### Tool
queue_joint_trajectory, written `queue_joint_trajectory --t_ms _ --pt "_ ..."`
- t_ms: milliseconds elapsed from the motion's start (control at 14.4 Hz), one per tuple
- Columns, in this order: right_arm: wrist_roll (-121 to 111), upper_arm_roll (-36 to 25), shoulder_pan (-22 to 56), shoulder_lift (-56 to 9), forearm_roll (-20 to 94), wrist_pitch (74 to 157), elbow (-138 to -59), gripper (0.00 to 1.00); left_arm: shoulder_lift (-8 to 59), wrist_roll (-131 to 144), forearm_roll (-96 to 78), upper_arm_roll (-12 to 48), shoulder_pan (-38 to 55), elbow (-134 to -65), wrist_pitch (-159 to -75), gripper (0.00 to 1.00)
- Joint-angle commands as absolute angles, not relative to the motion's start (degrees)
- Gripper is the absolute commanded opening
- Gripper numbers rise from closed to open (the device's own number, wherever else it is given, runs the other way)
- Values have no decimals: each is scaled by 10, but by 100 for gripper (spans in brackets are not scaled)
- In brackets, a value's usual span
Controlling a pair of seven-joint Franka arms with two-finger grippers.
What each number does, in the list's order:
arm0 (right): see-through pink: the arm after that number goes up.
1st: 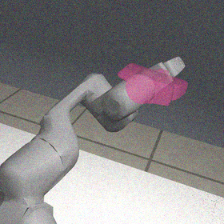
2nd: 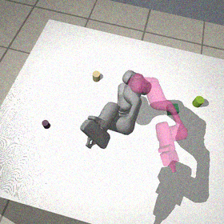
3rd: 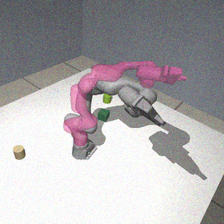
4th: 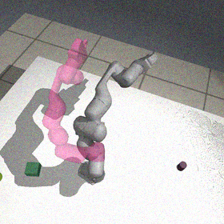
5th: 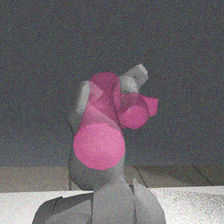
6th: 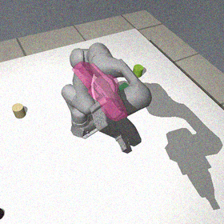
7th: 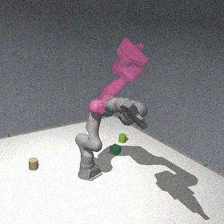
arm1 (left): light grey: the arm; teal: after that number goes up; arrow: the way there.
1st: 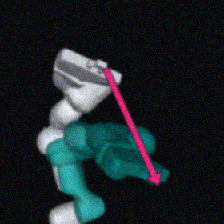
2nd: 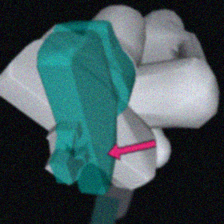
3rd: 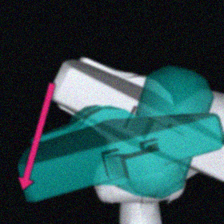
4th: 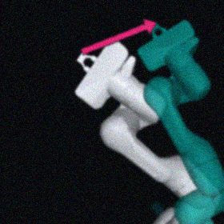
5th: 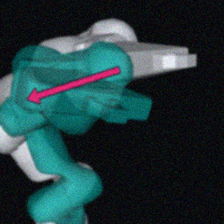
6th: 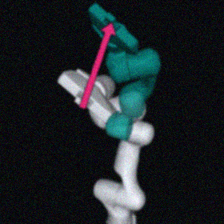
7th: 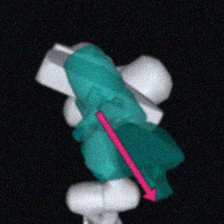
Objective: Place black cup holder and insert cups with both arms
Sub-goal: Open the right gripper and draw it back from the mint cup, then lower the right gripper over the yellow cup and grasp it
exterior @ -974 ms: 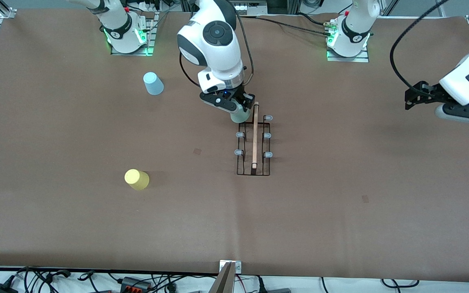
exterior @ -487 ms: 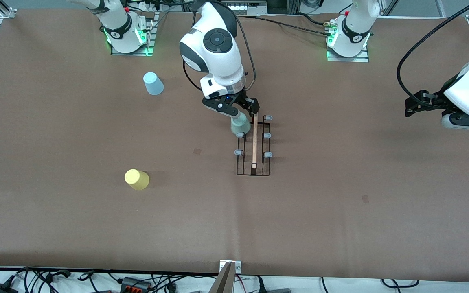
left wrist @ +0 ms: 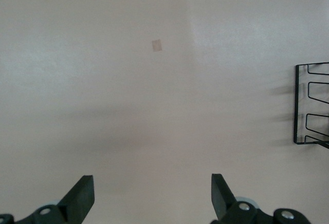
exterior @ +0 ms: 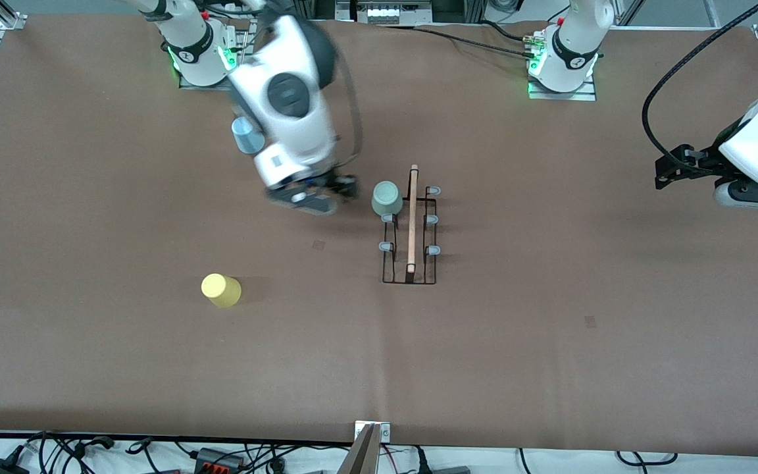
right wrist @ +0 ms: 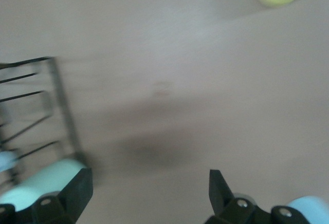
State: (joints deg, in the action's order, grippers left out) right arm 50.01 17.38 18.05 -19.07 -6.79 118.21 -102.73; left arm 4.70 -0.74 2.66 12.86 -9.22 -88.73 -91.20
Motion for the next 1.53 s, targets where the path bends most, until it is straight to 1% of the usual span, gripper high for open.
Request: queue_joint_trajectory --t_ms 0,139,278,348,487,557,696,766,905,974,1183,1322,1462 --pt "376 181 97 -160 -69 1176 -1075 100 47 -4 18 132 -97 -877 -903 100" --pt "267 174 37 -168 -73 1183 -1078 100 47 -6 16 129 -98 -877 -902 100" --pt "174 156 5 -180 -74 1209 -1075 100 47 -9 13 127 -97 -877 -903 100" --pt "145 155 -7 -191 -74 1226 -1072 100 34 -6 14 125 -88 -880 -902 100" --pt "99 155 -29 -219 -75 1285 -1072 100 22 -4 15 99 -57 -888 -901 100" --pt "81 155 -32 -231 -75 1316 -1071 100 20 -4 15 74 -38 -889 -898 100" --pt "70 154 -34 -263 -76 1352 -1053 100 16 -12 15 21 9 -896 -899 100" --pt "61 154 -35 -275 -78 1370 -1046 100 4 -12 13 12 15 -911 -907 100" --pt "55 154 -34 -293 -84 1405 -1042 100 -31 -12 13 11 11 -967 -945 100" --pt "54 153 -35 -301 -90 1419 -1042 100 -32 -12 13 11 11 -973 -955 100" --pt "52 149 -38 -336 -125 1480 -1042 100 -3 -11 12 11 8 -949 -957 100" --pt "54 149 -34 -351 -125 1509 -1042 100 -4 -11 12 11 8 -949 -953 100" --pt "54 149 -34 -359 -126 1520 -1042 100 -3 -11 12 11 8 -948 -952 100"
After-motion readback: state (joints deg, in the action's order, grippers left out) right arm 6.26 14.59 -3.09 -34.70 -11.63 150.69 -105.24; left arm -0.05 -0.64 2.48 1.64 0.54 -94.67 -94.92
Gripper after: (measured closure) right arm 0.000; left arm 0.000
